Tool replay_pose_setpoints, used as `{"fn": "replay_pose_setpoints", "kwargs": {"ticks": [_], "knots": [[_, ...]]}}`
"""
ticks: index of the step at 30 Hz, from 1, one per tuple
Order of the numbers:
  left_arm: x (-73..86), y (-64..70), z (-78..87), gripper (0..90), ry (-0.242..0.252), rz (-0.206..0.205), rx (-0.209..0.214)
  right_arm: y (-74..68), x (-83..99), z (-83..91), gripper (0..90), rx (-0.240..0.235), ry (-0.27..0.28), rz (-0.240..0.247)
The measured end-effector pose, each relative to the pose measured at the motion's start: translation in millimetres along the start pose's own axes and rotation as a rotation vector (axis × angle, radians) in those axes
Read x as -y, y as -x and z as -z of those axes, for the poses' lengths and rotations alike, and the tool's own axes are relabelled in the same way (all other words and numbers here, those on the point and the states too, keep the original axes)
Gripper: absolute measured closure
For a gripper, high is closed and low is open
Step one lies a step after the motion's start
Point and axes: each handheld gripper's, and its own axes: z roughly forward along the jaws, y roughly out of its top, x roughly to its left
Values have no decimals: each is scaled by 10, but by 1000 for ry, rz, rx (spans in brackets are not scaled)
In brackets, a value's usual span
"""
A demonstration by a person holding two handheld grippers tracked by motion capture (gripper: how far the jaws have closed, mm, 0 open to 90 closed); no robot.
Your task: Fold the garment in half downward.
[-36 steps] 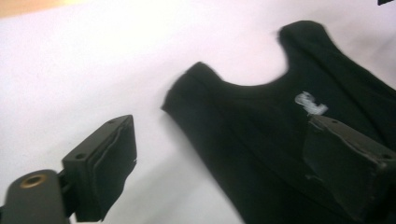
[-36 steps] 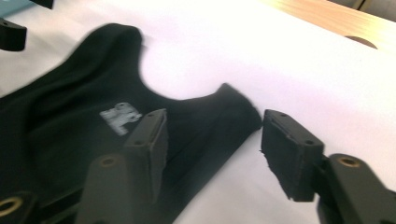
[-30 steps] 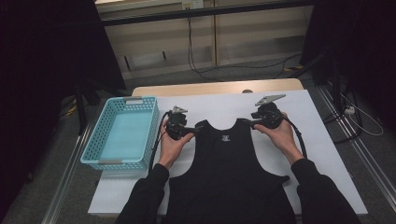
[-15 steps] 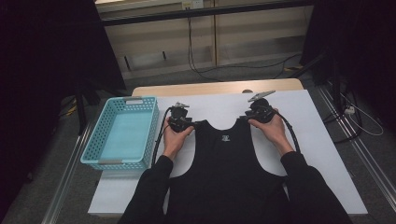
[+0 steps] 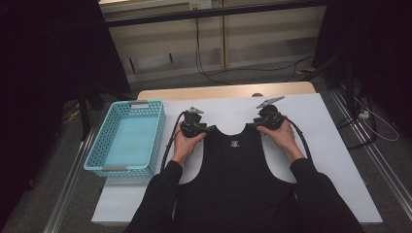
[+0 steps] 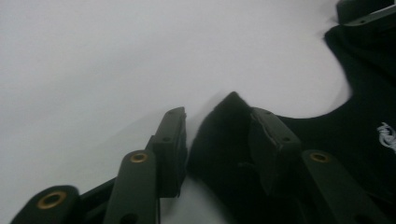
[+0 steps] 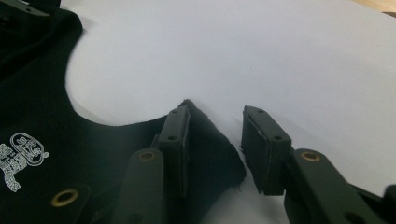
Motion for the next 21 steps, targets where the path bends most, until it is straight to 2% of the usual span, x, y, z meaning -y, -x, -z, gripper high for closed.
{"fn": "replay_pose_setpoints", "kwargs": {"ticks": [1, 3, 5, 8, 10, 12, 14, 16, 18, 21], "knots": [[0, 5, -2, 616, 0, -4, 6, -2, -1, 0, 630, -1, -2, 2], [2, 11, 1, 640, -2, 16, 28, -9, -5, 3, 672, -7, -7, 5], [3, 25, 5, 676, -8, 10, 33, -21, -3, 10, 703, -23, -11, 1], [6, 22, 11, 758, -20, 34, 69, -24, -4, 15, 795, -55, -18, -9], [15, 11, 15, 814, -11, 69, 92, -38, -8, 19, 859, -68, -26, -5], [36, 1, -2, 831, 11, 93, 91, -56, -15, 23, 870, -64, -32, -8], [26, 9, 8, 837, 19, 98, 92, -66, -25, 29, 875, -50, -33, 0], [-6, 15, 47, 839, 50, 109, 83, -65, -37, 48, 877, -38, -14, -2], [-48, 12, 107, 841, 69, 94, 71, -57, -62, 91, 878, -34, 12, -11], [-82, 4, 182, 842, 99, 100, 55, -45, -95, 169, 879, -23, 49, -20]]}}
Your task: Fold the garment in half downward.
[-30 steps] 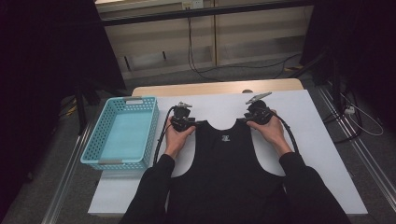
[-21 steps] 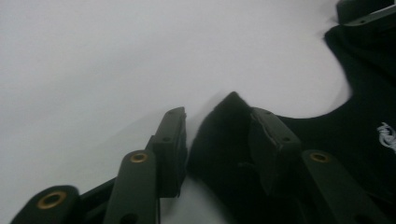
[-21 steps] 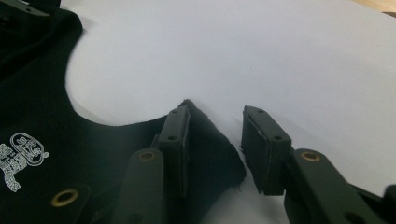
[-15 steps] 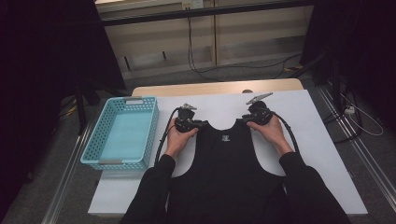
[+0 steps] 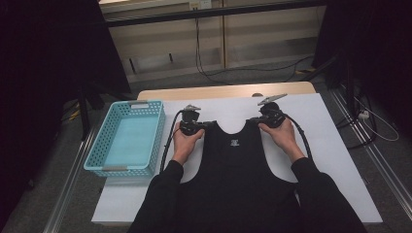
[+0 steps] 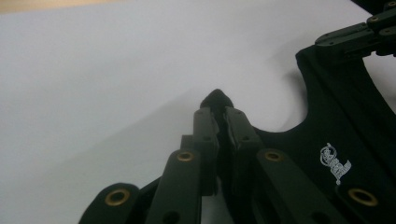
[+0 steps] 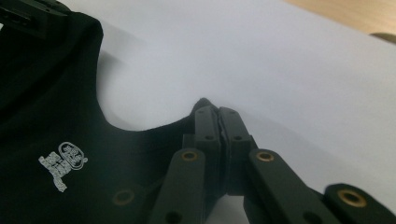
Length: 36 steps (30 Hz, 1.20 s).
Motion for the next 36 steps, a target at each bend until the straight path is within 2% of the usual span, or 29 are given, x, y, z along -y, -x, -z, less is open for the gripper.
{"fn": "replay_pose_setpoints", "kwargs": {"ticks": [5, 10, 18, 23, 26, 31, 36], "knots": [[-76, -11, 99, 842, 44, -9, -4, 19, -57, 133, 879, 19, 57, -9], [-243, 61, 212, 842, 75, -49, -11, 25, -160, 243, 879, 26, 99, -4], [-449, 79, 360, 842, 134, -59, -12, 24, -351, 401, 879, 44, 153, 7], [-542, 88, 411, 843, 154, -61, -20, 19, -468, 487, 879, 58, 185, 16], [-578, 96, 440, 843, 164, -78, -20, 5, -535, 539, 879, 63, 204, 22], [-646, 139, 503, 843, 191, -87, 1, -25, -633, 622, 879, 85, 237, 27], [-735, 148, 570, 844, 205, -102, -22, -45, -718, 682, 880, 91, 255, 35]]}}
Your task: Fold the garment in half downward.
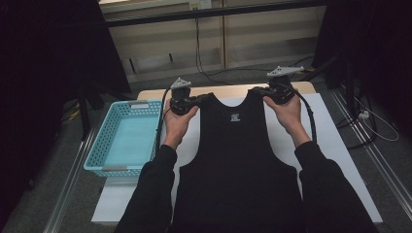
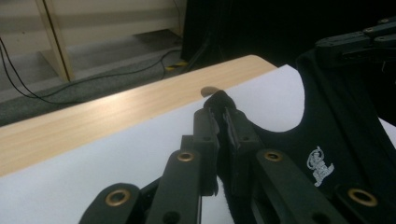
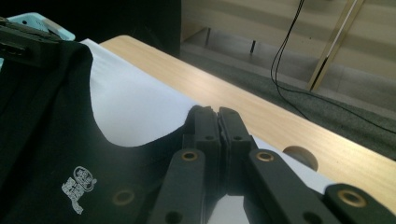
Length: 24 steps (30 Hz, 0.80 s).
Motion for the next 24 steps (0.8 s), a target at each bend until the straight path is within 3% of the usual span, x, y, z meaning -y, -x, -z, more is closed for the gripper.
{"fn": "replay_pose_setpoints", "kwargs": {"ticks": [9, 24], "knots": [[-114, -15, 58, 846, 33, 7, -10, -11, -129, 60, 879, 15, 33, 9], [-384, -23, 144, 851, 68, -24, -22, -16, -405, 183, 879, 30, 80, 29]]}}
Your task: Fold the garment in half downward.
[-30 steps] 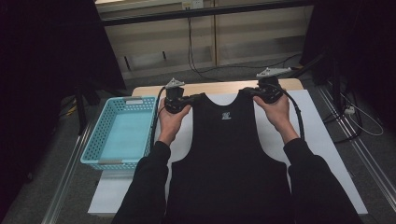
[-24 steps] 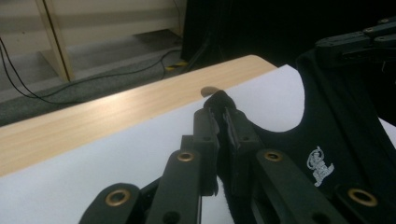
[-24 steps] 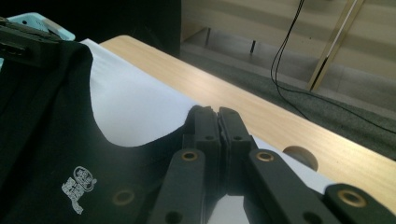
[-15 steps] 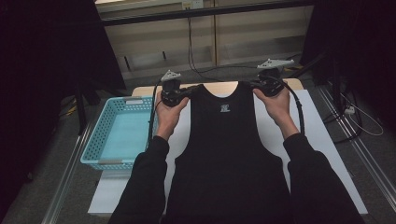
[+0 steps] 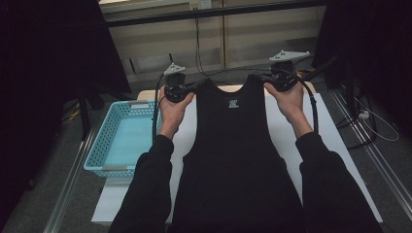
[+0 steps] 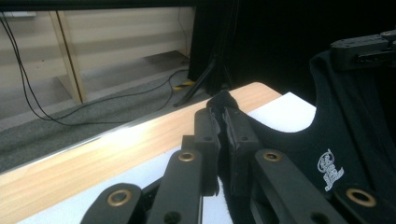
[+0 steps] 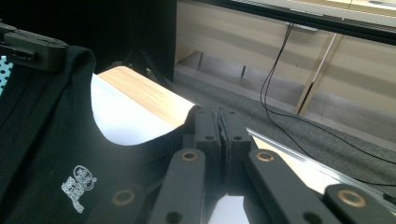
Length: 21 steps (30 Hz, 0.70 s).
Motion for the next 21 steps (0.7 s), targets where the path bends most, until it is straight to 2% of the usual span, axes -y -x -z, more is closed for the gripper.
{"fn": "replay_pose_setpoints", "kwargs": {"ticks": [3, 8, 12, 16, 21], "knots": [[-44, 5, 6, 850, 11, 4, -4, 12, -47, 11, 879, 1, 11, -5], [-153, 8, 40, 851, 17, -13, -26, 34, -153, 51, 879, 17, 30, -1], [-212, 28, 59, 851, 9, -45, -30, 48, -230, 78, 880, 34, 43, 5], [-267, -12, 99, 851, 33, -24, -31, 61, -281, 80, 879, 38, 56, 1], [-325, 9, 104, 851, 63, -17, -30, 60, -381, 112, 880, 39, 75, 6]]}}
